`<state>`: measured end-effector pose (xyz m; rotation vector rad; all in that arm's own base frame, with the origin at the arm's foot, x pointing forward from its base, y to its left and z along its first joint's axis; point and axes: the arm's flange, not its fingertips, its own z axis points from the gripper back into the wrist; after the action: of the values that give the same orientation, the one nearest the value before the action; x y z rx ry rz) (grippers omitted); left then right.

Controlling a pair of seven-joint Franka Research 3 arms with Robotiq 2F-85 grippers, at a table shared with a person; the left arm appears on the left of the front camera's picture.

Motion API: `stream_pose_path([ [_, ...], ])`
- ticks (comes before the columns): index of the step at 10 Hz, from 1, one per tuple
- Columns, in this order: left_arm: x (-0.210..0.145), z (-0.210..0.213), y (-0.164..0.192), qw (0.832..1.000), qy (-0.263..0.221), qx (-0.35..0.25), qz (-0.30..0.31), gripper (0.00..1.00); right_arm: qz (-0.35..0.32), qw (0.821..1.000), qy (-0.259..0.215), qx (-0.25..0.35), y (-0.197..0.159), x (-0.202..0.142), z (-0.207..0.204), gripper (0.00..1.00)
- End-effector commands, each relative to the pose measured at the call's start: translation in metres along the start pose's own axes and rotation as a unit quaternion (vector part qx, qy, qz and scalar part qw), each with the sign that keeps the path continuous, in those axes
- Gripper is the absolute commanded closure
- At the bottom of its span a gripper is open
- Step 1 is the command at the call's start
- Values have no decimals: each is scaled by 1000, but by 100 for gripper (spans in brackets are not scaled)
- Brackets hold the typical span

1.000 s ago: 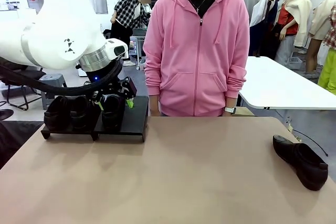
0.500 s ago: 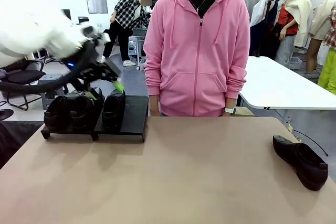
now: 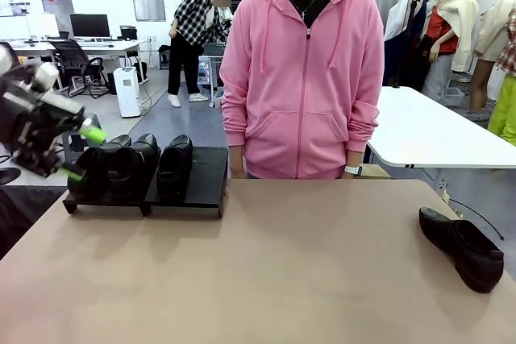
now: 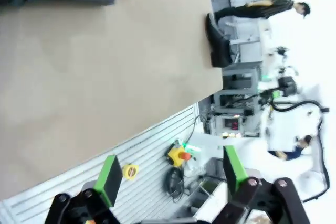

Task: Organize the shoes by placing them on the stand.
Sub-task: Place the Shoe from the middle of the table onto the Shoes Stand, then pick up one Shoe and place it in the middle of the table.

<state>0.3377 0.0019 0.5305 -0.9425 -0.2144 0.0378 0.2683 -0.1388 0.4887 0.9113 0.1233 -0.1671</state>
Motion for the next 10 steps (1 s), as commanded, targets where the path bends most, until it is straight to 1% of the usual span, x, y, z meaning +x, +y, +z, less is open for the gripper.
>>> stream_pose_path([
  [1, -12, -16, 27, 999, 8, 9, 49, 0, 14, 1000, 4, -3, -1, -2, 4, 0],
  [3, -11, -27, 23, 995, 35, 69, 56, 0, 14, 1000, 4, -3, -1, -2, 4, 0],
  [4, -15, -13, 44, 998, 7, 15, 58, 0, 14, 1000, 4, -3, -1, -2, 4, 0],
  [10, -15, -13, 44, 998, 7, 15, 58, 0, 14, 1000, 4, -3, -1, -2, 4, 0],
])
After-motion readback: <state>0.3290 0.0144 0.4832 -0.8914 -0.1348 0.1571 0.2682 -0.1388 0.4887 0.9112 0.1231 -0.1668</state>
